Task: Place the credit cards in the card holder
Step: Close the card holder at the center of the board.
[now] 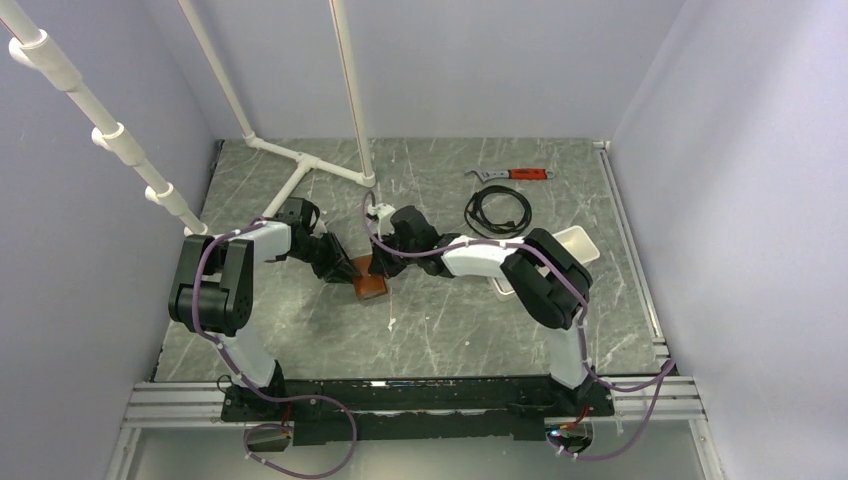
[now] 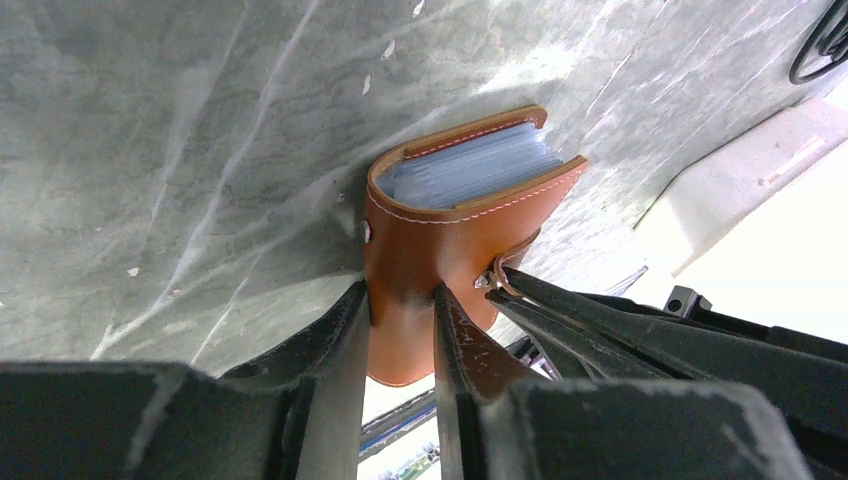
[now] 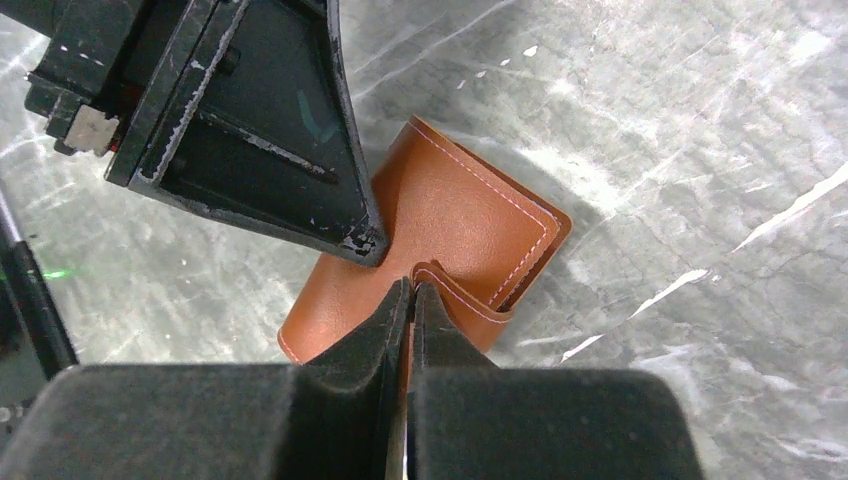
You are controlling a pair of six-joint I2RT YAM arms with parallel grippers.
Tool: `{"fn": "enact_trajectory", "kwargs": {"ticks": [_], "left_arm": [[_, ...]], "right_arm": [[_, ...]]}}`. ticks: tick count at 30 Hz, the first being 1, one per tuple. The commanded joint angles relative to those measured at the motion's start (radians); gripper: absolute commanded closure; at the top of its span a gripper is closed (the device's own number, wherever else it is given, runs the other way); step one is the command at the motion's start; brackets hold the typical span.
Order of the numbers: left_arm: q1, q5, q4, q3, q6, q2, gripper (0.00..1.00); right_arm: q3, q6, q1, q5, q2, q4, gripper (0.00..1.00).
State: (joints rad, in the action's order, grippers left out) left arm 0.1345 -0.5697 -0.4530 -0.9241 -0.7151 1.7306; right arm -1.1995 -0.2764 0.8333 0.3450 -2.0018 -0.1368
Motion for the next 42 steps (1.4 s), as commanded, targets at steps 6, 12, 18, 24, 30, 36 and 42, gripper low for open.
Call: {"fn": "enact_trajectory", "kwargs": {"ticks": [6, 12, 18, 24, 30, 36, 42], "left_arm": [[0.014, -0.012, 0.008, -0.004, 0.009, 0.001, 0.7], [0.014, -0.006, -0.001, -0.008, 0.013, 0.001, 0.7], [0.014, -0.004, 0.001, -0.007, 0.012, 0.003, 0.7], [0.014, 0.002, -0.007, -0.01, 0.018, 0.0, 0.7], [0.014, 0.003, -0.011, -0.007, 0.018, -0.007, 0.7], [0.013, 0.011, -0.022, 0.005, 0.025, -0.031, 0.7], [0.013, -0.027, -0.011, 0.023, 0.036, -0.048, 0.69]], "right_arm": [[0.056, 0.15, 0.088, -0.091, -0.1, 0.336, 1.0], [0.041, 0.198, 0.138, -0.154, -0.109, 0.407, 1.0], [0.021, 0.205, 0.191, -0.232, -0.133, 0.493, 1.0], [0.013, 0.126, 0.244, -0.24, -0.198, 0.543, 1.0], [-0.026, 0.044, 0.298, -0.307, -0.322, 0.596, 1.0], [-0.023, -0.057, 0.335, -0.392, -0.337, 0.625, 1.0], [0.086, -0.113, 0.289, -0.125, -0.241, 0.421, 1.0]]}}
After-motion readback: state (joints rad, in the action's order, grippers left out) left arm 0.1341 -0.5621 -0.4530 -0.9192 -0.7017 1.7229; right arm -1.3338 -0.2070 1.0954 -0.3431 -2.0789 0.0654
